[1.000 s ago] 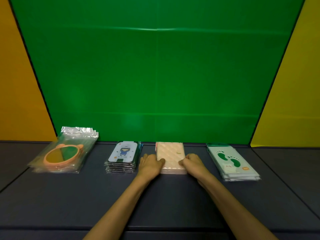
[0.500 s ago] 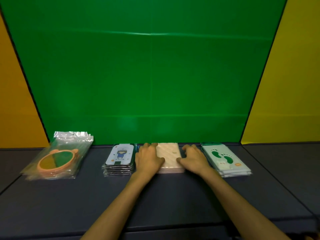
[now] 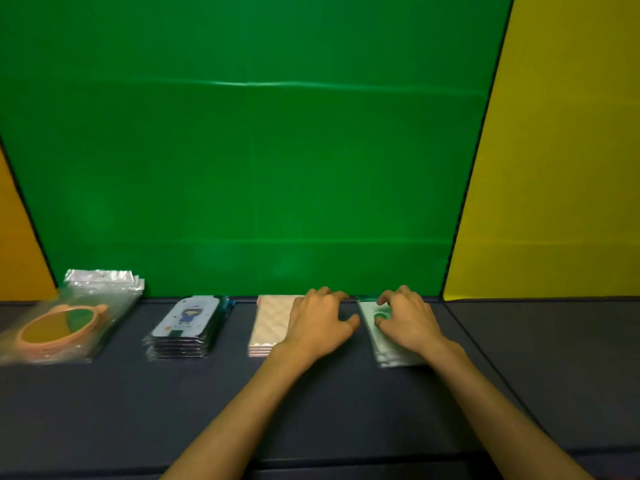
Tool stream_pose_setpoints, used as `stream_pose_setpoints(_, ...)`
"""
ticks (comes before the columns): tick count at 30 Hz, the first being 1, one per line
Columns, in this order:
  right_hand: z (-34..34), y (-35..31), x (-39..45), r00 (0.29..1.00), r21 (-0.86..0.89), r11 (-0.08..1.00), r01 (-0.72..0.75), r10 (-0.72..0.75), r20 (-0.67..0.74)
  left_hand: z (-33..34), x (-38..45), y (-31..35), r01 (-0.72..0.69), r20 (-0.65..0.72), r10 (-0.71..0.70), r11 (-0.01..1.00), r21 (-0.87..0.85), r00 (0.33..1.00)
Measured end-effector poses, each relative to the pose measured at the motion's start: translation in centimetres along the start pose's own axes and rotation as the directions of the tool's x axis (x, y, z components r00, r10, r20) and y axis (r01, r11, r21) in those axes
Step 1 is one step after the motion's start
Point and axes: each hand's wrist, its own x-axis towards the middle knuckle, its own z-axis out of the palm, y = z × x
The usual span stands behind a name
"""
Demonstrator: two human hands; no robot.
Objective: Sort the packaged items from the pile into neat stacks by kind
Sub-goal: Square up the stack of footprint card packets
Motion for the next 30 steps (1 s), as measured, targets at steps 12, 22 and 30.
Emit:
stream_pose_setpoints(12,-1.4,8.7,0.7,0.996,-0.019,0.999,0.037,-0.035,0.082,4.2,1.5,6.1,0.167,0.124,-0.184,0.977,0.134,0.975)
stream_pose_setpoints(22,-0.4,9.8,0.3,0.965,0.095,0.993,-0.069,0.042,0.258,5.9,2.0,5.6,0.338,0.291,-0.336,0.94,0.046,0.896)
stream_pose_setpoints(30,-0.2,9.0,0.2,0.922,0.381,0.874,-0.303,0.168,0.348,6.4,1.9,6.1,0.516,0.422,-0.343,0.748,-0.418,0.839)
